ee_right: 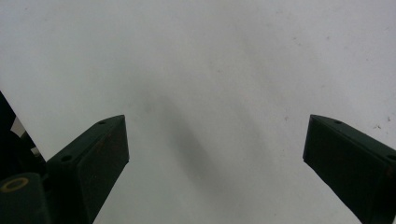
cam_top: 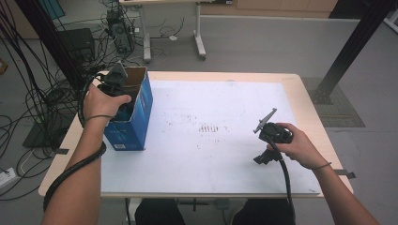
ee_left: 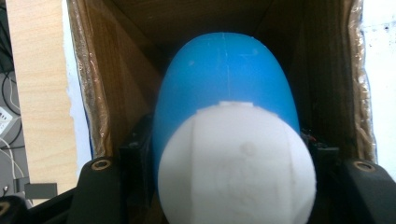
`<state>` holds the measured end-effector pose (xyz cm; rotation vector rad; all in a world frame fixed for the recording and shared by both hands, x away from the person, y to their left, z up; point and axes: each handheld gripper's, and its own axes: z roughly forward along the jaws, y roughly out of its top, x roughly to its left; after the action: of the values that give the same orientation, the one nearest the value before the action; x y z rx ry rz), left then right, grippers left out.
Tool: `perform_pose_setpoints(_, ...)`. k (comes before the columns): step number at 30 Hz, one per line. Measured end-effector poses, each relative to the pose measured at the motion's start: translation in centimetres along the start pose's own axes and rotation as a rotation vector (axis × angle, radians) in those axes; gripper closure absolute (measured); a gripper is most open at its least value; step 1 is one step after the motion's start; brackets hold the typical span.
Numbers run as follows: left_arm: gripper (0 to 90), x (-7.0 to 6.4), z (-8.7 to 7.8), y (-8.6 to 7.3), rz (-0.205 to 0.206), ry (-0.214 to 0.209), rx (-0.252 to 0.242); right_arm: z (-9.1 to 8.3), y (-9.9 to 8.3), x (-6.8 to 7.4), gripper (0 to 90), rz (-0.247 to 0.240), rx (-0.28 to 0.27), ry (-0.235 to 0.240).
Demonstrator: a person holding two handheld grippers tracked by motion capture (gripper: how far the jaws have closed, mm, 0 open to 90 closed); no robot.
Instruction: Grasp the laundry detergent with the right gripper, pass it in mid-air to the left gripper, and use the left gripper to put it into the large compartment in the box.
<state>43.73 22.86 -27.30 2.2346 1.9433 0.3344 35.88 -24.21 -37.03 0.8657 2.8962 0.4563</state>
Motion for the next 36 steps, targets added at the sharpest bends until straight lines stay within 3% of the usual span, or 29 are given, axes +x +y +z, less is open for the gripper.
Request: perform_pose_setpoints(36, 37.4, 0.23, 0.00, -0.05, -0.012, -0.009, 0.001, 0.20, 0.02, -0.16, 6.7, 0.008, 0.002, 0.009)
